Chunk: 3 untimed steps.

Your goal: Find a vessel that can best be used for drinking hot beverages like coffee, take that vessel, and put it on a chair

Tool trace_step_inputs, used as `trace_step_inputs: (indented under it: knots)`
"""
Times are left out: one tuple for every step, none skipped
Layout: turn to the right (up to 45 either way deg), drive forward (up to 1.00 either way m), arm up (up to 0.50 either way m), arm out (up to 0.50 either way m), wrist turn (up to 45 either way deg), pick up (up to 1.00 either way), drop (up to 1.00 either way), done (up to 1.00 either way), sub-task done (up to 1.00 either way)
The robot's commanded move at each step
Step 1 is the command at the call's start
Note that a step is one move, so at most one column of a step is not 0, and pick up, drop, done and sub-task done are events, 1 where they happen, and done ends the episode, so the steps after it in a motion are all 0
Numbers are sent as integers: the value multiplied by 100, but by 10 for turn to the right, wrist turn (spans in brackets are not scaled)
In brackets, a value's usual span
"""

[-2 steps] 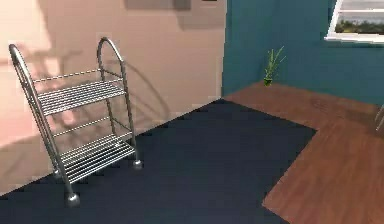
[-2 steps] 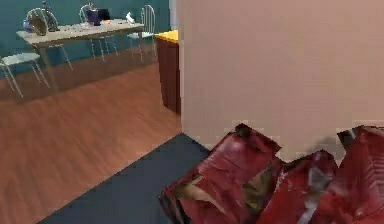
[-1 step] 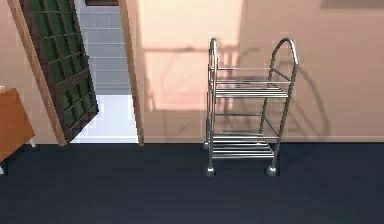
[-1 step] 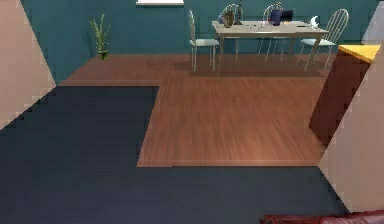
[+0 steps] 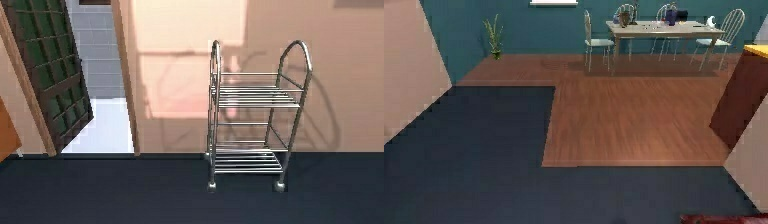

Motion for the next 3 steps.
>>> trace_step_inputs:
  knots:
    - [450,0,0,0,0,0,0,0,0]
    - [420,0,0,0,0,0,0,0,0]
    - [0,85,0,0,0,0,0,0,0]
